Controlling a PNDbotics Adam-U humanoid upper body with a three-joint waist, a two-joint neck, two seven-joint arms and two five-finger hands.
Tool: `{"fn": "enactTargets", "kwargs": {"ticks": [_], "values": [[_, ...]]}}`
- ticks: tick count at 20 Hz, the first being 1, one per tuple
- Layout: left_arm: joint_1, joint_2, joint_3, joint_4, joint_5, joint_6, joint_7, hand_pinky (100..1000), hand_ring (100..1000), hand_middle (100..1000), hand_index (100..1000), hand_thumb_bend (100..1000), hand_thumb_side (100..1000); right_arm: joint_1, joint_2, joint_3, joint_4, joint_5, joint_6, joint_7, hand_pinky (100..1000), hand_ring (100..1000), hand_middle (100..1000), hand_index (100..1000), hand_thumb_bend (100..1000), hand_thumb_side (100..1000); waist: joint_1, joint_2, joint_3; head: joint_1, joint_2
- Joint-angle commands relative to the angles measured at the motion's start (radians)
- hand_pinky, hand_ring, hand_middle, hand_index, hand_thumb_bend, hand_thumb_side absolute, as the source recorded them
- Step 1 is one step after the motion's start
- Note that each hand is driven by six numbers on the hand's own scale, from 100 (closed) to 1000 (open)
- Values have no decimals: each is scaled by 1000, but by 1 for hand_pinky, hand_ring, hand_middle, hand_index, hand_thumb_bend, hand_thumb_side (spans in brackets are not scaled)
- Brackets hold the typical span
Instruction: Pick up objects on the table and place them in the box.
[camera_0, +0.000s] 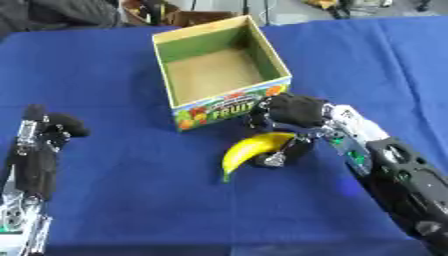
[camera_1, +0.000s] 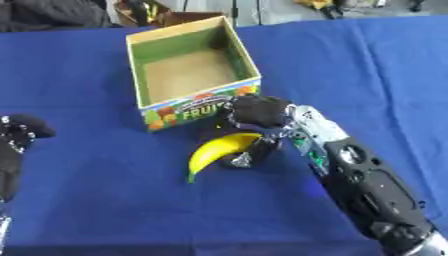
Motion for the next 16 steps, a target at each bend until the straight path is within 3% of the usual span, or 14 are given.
{"fn": "enactTargets", "kwargs": {"ticks": [1,16], "values": [[-6,8,1,-14,4,-3,-2,641,551,516,542,197,950,-11,-13,-3,-1,10,3,-5,108,421,406,452,305,334,1,-15,-1,0,5],[-4,8,1,-15,5,-2,-1,641,550,516,542,199,948,-20,-44,0,-62,-22,13,-19,104,413,397,447,322,323,-2,-22,-4,1,5]]}}
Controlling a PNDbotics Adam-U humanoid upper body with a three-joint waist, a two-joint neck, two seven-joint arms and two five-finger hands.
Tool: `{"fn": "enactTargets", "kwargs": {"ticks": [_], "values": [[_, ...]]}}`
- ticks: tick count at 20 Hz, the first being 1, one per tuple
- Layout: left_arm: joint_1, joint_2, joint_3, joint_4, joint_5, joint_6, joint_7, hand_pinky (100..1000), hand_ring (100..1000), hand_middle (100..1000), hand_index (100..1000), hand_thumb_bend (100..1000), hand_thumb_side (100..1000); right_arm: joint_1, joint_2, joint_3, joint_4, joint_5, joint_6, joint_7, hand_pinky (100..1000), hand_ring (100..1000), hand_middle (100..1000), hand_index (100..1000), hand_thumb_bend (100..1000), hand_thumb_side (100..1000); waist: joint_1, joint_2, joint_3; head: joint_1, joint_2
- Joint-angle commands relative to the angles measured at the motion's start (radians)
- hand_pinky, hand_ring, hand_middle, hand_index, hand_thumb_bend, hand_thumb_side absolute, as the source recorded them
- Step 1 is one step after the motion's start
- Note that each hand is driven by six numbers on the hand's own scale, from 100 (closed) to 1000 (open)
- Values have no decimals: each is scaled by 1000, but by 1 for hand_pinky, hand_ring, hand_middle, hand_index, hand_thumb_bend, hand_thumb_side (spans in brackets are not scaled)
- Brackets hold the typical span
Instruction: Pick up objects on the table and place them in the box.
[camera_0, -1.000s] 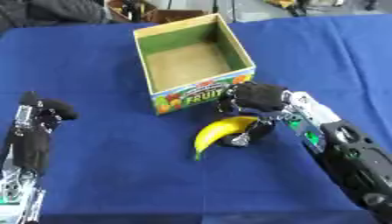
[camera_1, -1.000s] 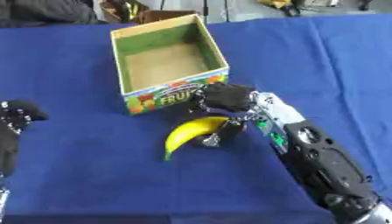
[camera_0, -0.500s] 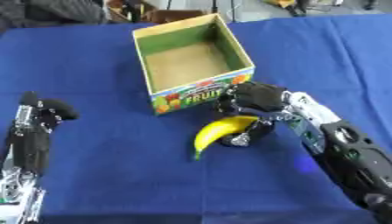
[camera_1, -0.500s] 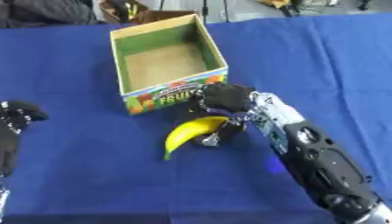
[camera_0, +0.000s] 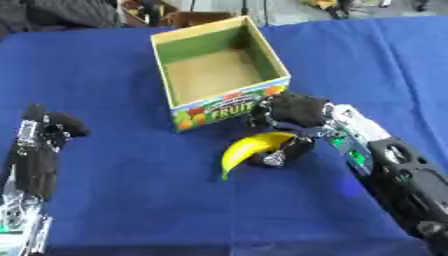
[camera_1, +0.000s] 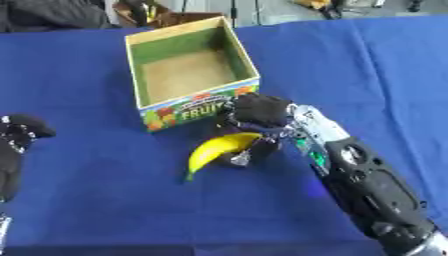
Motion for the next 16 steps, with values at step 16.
{"fn": "enactTargets", "kwargs": {"ticks": [16], "values": [[-4,10,1,-16,4,-2,-2,641,550,516,542,201,945,-32,-99,-11,-131,-85,46,12,106,407,398,460,347,320,-5,-27,2,0,5]]}}
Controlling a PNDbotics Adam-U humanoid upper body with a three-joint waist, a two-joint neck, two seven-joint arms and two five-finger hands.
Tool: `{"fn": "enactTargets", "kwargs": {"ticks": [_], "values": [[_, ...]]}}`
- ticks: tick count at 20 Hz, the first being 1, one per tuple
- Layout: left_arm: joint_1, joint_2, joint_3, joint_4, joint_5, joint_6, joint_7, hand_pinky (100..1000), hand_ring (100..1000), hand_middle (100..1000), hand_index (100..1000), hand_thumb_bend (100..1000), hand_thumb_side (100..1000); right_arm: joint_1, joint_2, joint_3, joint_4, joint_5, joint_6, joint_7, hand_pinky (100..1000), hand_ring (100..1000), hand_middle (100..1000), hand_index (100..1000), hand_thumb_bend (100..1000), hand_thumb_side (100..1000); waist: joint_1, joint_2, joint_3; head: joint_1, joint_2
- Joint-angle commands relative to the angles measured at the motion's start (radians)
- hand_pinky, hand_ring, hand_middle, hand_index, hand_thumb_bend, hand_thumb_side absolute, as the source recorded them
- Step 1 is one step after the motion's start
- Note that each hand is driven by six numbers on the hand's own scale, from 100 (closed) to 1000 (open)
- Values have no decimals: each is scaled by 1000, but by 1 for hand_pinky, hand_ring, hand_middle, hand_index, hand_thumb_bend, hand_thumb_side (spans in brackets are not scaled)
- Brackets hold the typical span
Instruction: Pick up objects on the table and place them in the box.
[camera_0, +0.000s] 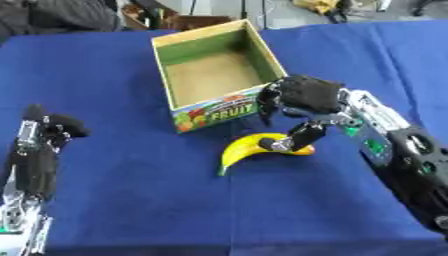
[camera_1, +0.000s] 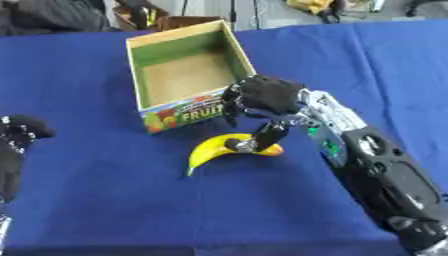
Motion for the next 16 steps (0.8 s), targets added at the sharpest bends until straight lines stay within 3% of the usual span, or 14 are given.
{"fn": "enactTargets", "kwargs": {"ticks": [1,3,7,16], "values": [[-6,10,1,-16,4,-2,-2,641,549,516,542,200,946,-20,-23,-9,-26,-15,6,3,138,429,424,491,359,344,-1,-15,3,0,5],[-6,10,1,-16,4,-2,-2,641,549,516,542,200,946,-19,-20,-7,-20,-11,3,13,172,458,456,527,369,359,0,-14,5,0,5],[-7,10,0,-16,4,-2,-2,641,549,516,542,200,946,-18,-11,-5,4,4,-11,42,325,586,575,635,389,405,2,-11,9,-1,5],[-12,10,0,-17,5,-2,-4,641,548,515,542,199,946,-19,13,-10,74,26,-27,119,458,717,672,709,400,408,8,-3,18,-2,5]]}}
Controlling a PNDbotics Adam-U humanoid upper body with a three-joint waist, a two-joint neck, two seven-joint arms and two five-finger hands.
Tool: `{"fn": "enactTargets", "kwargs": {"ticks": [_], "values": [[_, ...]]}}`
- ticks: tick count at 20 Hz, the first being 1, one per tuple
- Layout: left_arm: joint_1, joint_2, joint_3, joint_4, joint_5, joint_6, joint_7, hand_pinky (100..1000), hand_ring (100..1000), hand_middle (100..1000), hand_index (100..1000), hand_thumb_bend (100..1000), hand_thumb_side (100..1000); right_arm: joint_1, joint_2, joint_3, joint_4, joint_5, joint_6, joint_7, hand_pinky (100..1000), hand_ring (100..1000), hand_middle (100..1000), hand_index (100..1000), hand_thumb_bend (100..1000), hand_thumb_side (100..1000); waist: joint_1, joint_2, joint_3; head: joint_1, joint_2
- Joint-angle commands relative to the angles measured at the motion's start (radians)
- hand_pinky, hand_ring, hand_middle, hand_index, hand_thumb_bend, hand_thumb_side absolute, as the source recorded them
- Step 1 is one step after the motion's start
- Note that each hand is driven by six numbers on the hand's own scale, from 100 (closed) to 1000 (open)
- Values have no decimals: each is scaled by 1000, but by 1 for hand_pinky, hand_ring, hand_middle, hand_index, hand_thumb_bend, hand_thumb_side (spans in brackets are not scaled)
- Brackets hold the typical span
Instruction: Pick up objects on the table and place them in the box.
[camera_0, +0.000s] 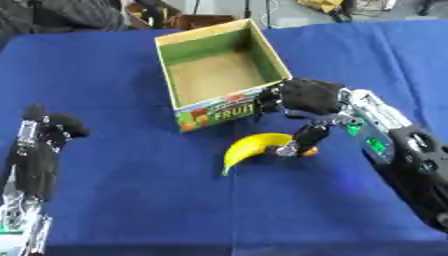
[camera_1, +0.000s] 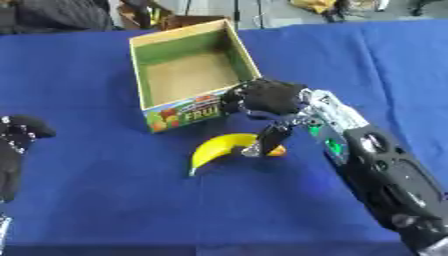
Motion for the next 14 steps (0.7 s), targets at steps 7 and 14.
{"fn": "enactTargets", "kwargs": {"ticks": [7,14], "values": [[-13,9,0,-17,6,-2,-3,641,548,515,542,198,946,-19,13,-15,43,1,3,66,476,733,686,715,357,346,8,-8,5,-2,5],[-12,8,1,-17,7,-2,-3,641,547,514,542,197,947,-20,20,-16,52,-1,6,82,462,709,667,695,330,325,11,-6,8,-3,5]]}}
